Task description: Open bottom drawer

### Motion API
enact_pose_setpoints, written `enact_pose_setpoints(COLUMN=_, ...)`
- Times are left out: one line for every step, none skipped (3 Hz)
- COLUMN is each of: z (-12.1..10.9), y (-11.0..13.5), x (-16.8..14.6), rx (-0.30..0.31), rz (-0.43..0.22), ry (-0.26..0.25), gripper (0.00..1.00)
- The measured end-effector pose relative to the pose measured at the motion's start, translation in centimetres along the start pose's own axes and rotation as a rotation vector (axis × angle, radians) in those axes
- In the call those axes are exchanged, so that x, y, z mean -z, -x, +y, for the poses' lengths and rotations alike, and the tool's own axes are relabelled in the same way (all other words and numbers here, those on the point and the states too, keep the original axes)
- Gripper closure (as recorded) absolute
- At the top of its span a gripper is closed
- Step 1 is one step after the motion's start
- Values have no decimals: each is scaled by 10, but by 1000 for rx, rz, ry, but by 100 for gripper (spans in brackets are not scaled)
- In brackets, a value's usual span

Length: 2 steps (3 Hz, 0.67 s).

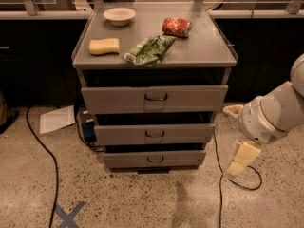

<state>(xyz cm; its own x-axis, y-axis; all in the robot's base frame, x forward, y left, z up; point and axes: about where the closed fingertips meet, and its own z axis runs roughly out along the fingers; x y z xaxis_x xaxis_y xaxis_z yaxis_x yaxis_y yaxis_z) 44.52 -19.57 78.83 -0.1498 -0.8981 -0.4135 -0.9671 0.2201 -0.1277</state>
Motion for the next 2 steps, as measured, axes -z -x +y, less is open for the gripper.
enact_pose_setpoints(z=0, y=0, x=0, rx=0, rz=0, ry=0, gripper=0)
enact_pose_setpoints(z=2, y=-2, x=-27, rx=11, rz=-41, ry=15, gripper=0)
